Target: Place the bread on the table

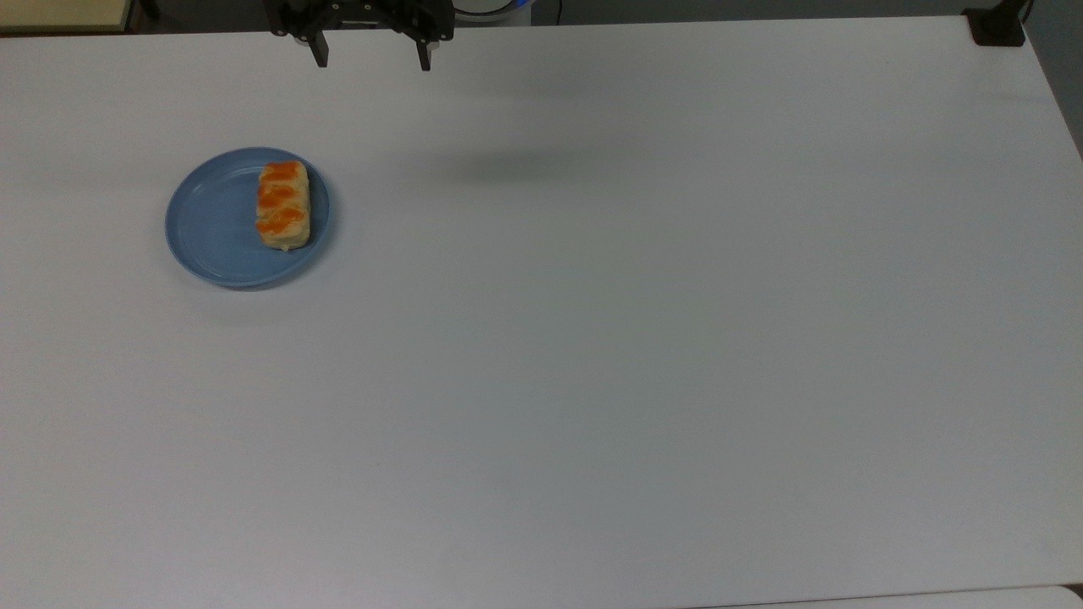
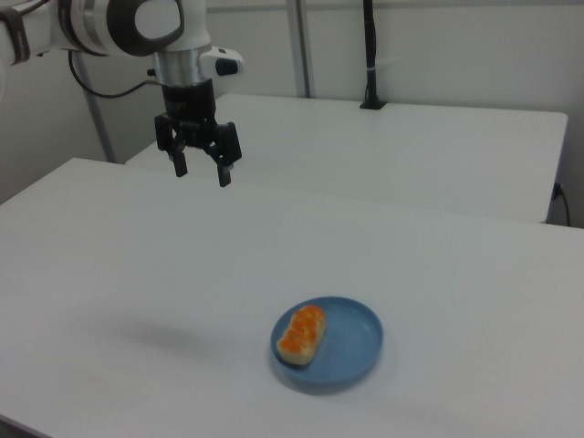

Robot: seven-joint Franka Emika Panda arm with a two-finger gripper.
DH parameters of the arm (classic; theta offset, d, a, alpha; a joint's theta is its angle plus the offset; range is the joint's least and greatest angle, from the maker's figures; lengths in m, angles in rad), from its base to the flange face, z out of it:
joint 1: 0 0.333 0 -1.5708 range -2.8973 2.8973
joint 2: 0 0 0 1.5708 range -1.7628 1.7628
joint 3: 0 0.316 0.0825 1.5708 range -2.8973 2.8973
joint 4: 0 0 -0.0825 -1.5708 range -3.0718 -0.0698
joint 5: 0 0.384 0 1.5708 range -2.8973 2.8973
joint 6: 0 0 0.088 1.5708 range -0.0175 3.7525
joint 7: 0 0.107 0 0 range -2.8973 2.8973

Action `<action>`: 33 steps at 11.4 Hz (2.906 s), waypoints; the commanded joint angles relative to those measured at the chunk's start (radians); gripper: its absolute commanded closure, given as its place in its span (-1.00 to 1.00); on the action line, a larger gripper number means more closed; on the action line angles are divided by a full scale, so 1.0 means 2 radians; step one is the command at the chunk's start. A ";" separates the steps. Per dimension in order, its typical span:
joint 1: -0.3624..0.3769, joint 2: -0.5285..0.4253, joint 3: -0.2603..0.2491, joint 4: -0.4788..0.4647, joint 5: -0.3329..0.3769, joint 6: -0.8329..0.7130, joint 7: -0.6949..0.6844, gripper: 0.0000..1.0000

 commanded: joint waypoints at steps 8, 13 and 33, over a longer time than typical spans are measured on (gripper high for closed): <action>0.004 -0.005 0.000 -0.001 0.006 -0.010 0.006 -1.00; 0.039 -0.008 -0.083 -0.046 0.000 0.011 -0.063 -1.00; 0.018 0.071 -0.139 -0.255 -0.054 0.336 -0.134 0.68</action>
